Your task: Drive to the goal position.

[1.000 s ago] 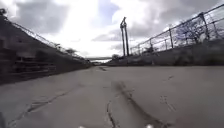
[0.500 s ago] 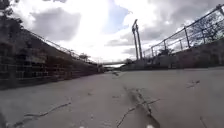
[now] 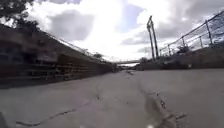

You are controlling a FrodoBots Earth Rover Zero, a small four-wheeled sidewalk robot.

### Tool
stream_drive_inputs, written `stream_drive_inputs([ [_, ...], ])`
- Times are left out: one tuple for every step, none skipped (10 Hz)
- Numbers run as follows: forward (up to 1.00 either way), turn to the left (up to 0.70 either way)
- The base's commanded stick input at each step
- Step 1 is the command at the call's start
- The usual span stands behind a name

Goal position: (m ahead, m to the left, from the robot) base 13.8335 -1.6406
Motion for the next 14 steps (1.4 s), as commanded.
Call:
stream_drive_inputs([
  [1.0, 0.02],
  [1.0, 0.0],
  [1.0, 0.0],
  [1.0, 0.0],
  [1.0, 0.0],
  [1.0, 0.0],
  [1.0, -0.01],
  [1.0, -0.1],
  [1.0, -0.2],
  [1.0, -0.27],
  [1.0, -0.27],
  [1.0, -0.27],
  [1.0, -0.27],
  [1.0, -0.27],
])
